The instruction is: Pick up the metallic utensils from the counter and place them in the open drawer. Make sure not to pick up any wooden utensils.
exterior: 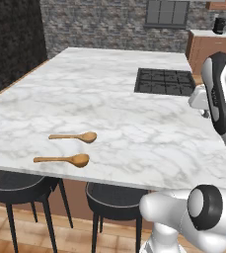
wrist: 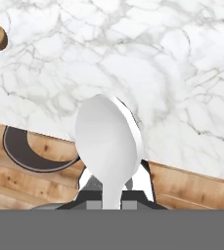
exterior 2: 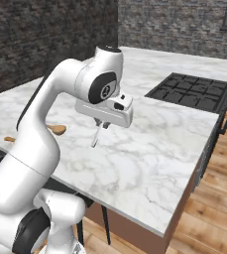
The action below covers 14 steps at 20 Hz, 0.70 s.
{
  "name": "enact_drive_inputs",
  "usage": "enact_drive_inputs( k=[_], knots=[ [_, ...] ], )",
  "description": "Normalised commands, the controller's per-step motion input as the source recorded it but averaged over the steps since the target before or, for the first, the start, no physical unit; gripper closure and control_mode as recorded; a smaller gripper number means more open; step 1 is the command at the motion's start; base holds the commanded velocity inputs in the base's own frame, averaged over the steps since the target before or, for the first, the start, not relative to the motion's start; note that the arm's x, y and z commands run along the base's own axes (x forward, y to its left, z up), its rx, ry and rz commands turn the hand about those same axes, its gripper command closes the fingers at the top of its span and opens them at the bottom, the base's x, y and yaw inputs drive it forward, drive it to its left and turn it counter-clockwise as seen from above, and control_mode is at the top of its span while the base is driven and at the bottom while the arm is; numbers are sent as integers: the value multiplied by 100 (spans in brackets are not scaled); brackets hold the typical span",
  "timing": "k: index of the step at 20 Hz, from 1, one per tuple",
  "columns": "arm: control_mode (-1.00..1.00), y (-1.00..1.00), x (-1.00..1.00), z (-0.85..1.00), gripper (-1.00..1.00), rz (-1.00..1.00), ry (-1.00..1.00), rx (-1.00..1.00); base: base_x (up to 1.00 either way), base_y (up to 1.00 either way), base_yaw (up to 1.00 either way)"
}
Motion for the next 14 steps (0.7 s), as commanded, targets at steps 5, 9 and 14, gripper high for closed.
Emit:
enact_drive_inputs(
  k=[5, 9, 14],
  knots=[
    [100, 0, 0, 0, 100, 0, 0, 0, -55, -49, -3],
    [100, 0, 0, 0, 100, 0, 0, 0, -51, -67, -6],
    [100, 0, 0, 0, 100, 0, 0, 0, -3, -92, -11]
  ],
)
